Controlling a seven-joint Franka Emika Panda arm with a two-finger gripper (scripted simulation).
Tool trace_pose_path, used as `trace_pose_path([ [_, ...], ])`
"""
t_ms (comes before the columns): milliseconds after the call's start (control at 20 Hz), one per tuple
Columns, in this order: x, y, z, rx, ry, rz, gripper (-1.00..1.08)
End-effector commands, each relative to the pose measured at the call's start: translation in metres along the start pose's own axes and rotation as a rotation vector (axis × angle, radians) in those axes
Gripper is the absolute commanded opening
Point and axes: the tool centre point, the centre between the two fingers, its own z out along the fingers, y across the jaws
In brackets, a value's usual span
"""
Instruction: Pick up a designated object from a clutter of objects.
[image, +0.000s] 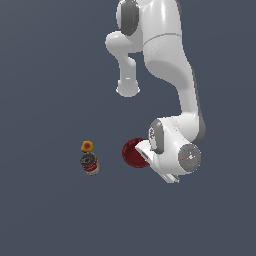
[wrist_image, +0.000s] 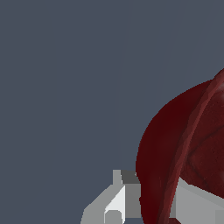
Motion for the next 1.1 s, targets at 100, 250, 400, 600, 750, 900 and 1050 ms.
trace_pose_path([
  [100, -0.015, 0.003, -0.022, 0.003, 0.002, -0.001, -1.00],
  [250, -0.031, 0.007, -0.043, 0.003, 0.002, -0.002, -1.00],
  [400, -0.050, 0.011, -0.069, 0.003, 0.002, -0.002, -1.00],
  [600, -0.079, 0.018, -0.108, 0.002, 0.003, -0.002, -1.00],
  [750, -0.100, 0.023, -0.137, 0.002, 0.003, -0.002, -1.00],
  [900, -0.121, 0.028, -0.166, 0.002, 0.003, -0.003, -1.00],
  [1050, -0.141, 0.032, -0.195, 0.002, 0.003, -0.003, -1.00],
])
